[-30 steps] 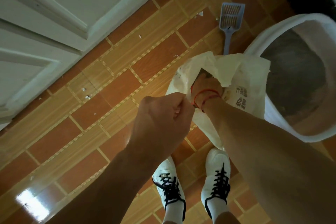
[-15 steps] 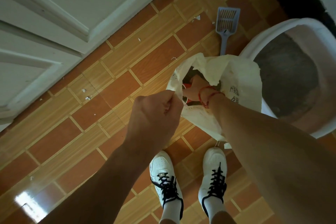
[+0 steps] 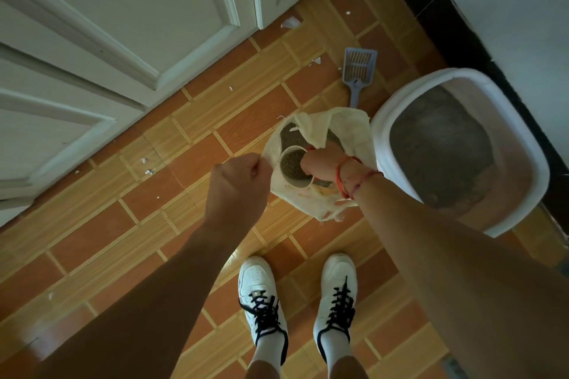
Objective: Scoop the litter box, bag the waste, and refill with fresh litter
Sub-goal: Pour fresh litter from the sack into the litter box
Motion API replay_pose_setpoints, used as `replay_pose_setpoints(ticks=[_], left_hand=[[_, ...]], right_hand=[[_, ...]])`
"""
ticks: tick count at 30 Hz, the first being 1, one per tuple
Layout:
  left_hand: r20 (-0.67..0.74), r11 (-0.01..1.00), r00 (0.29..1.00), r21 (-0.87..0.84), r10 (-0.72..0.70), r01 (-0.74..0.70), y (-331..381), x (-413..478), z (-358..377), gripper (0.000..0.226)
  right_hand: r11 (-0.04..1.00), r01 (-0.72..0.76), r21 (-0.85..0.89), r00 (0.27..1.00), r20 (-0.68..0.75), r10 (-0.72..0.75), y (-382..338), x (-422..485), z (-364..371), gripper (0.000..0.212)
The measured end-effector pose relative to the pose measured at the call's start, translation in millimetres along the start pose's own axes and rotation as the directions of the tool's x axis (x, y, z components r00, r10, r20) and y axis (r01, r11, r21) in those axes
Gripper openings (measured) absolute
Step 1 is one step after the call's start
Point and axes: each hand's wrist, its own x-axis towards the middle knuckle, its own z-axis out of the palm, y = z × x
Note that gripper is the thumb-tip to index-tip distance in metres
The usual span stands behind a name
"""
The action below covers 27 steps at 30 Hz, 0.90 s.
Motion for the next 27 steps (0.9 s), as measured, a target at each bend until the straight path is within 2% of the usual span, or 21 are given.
replay_pose_setpoints(ticks=[2,4,6,7,11,14,18,21,23,27], left_hand=[[0.008,0.999,0.999,-0.008,-0.040,0.040,2.7,-2.7,-0.1,0.049],[0.009,0.997,0.997,-0.002,-0.079,0.079,2.8,-4.5,-1.0,0.046],[-0.007,0.990,0.990,-0.003,-0.143,0.143,2.2,-4.9,-2.0,0.044],[-0.011,0.985,0.985,-0.006,-0.175,0.175,1.5,-4.7,-2.1,0.042],[-0.021,0.971,0.972,0.033,-0.235,0.235,0.5,-1.7,-0.9,0.036],[-0.009,0.967,0.969,0.067,-0.246,0.246,10.2,-0.9,5.3,0.038],[-0.006,0.961,0.967,0.107,-0.255,0.255,27.0,-4.9,19.8,0.040],[-0.004,0.962,0.974,0.157,-0.225,0.222,40.4,-9.4,29.8,0.046],[-0.008,0.962,0.979,0.186,-0.204,0.202,46.6,-11.4,34.7,0.047],[-0.007,0.956,0.984,0.236,-0.179,0.175,53.9,-14.4,46.8,0.045]], right_hand=[[0.996,0.036,0.079,0.999,0.036,-0.039,-5.4,-22.0,-8.5,0.035],[0.991,0.089,0.101,0.995,0.031,-0.093,-10.4,-45.5,-17.7,0.028],[0.972,0.088,0.217,0.992,0.069,-0.106,-10.0,-60.0,-24.4,0.024],[0.968,0.116,0.223,0.988,0.075,-0.135,-9.7,-68.9,-29.2,0.023],[0.933,0.191,0.304,0.965,0.115,-0.235,-6.1,-91.2,-53.5,0.033],[0.867,0.203,0.454,0.934,0.175,-0.311,4.8,-102.8,-77.0,0.032],[0.766,0.220,0.604,0.918,0.138,-0.372,31.2,-110.0,-114.7,0.035],[0.679,0.216,0.701,0.936,0.051,-0.349,56.8,-112.3,-143.9,0.022],[0.630,0.207,0.748,0.955,-0.016,-0.295,78.7,-111.7,-159.7,0.023],[0.591,0.146,0.793,0.989,-0.130,-0.070,134.3,-105.7,-182.2,0.031]])
